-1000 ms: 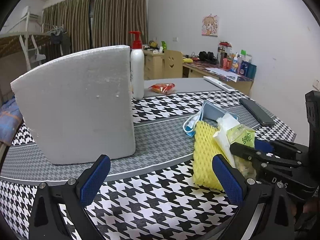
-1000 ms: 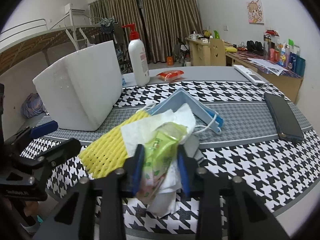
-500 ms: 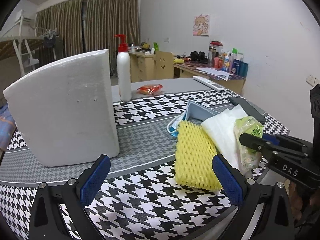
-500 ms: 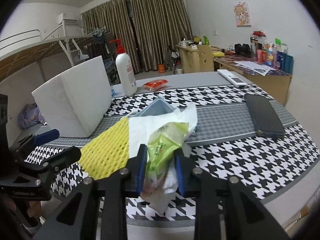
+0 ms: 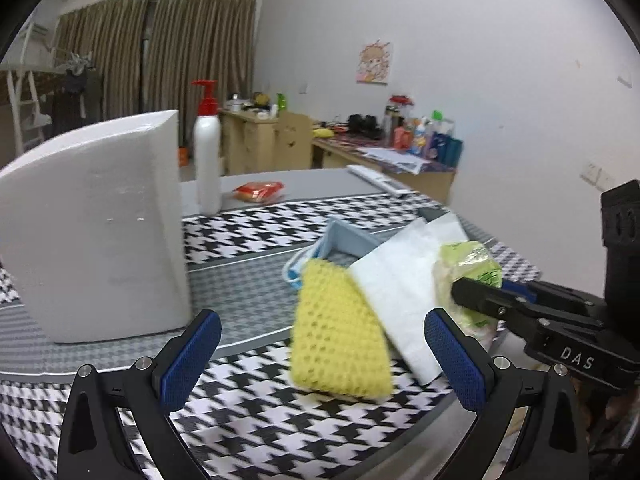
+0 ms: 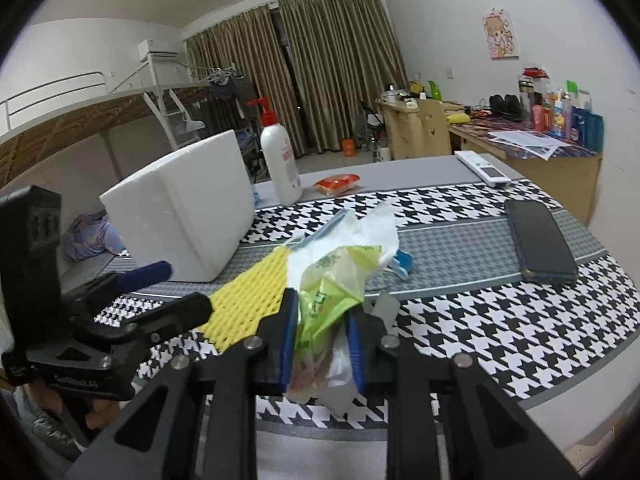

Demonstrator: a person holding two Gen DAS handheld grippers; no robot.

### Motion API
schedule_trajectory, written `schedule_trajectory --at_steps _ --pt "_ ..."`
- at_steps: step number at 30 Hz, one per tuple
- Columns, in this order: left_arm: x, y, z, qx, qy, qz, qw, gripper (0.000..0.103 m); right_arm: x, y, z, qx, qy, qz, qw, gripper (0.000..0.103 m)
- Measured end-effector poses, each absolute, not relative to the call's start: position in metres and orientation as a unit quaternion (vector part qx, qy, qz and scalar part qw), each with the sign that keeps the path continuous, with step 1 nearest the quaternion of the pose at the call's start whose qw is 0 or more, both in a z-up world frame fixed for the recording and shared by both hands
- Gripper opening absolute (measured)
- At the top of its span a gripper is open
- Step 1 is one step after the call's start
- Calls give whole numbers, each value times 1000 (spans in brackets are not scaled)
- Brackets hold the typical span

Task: Organize soft objects
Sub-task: 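Lift the green snack bag up out of the pile with the right gripper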

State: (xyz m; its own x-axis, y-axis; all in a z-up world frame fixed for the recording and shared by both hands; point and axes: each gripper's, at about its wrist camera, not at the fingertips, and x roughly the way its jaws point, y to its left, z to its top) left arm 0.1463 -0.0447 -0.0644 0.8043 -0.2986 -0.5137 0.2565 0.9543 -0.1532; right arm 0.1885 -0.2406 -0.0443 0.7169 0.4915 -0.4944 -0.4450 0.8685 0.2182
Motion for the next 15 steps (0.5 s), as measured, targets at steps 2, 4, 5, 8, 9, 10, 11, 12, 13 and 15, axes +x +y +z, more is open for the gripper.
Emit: schedule_trajectory --at_steps 2,4,5,8,9,10,11,12,13,15 --pt "148 -46 -66 -48 278 -160 946 102 185 -245 -42 52 276 273 920 27" --pt "151 -50 -67 -52 281 -165 944 102 185 -248 -45 51 278 274 919 27" --pt "152 -53 -68 -49 282 -163 944 102 186 -250 -48 45 281 259 923 27" --pt "154 -61 -70 -40 286 -161 944 102 190 -256 -61 29 298 226 927 27" --pt "155 -65 -71 -37 288 -163 943 102 190 -259 -64 26 302 218 928 28" --pt "155 -68 -72 -34 290 -165 942 102 190 -262 -67 20 304 205 930 29" --pt "156 -73 -72 -29 291 -166 942 102 189 -266 -68 15 302 194 933 31" --pt "155 -76 -73 -23 291 -167 942 102 188 -268 -68 10 300 181 936 38" --pt "155 -79 -73 -18 290 -167 942 102 188 -272 -69 7 300 168 939 52" --pt "155 -87 -72 -9 286 -169 943 102 187 -279 -70 2 298 155 942 68"
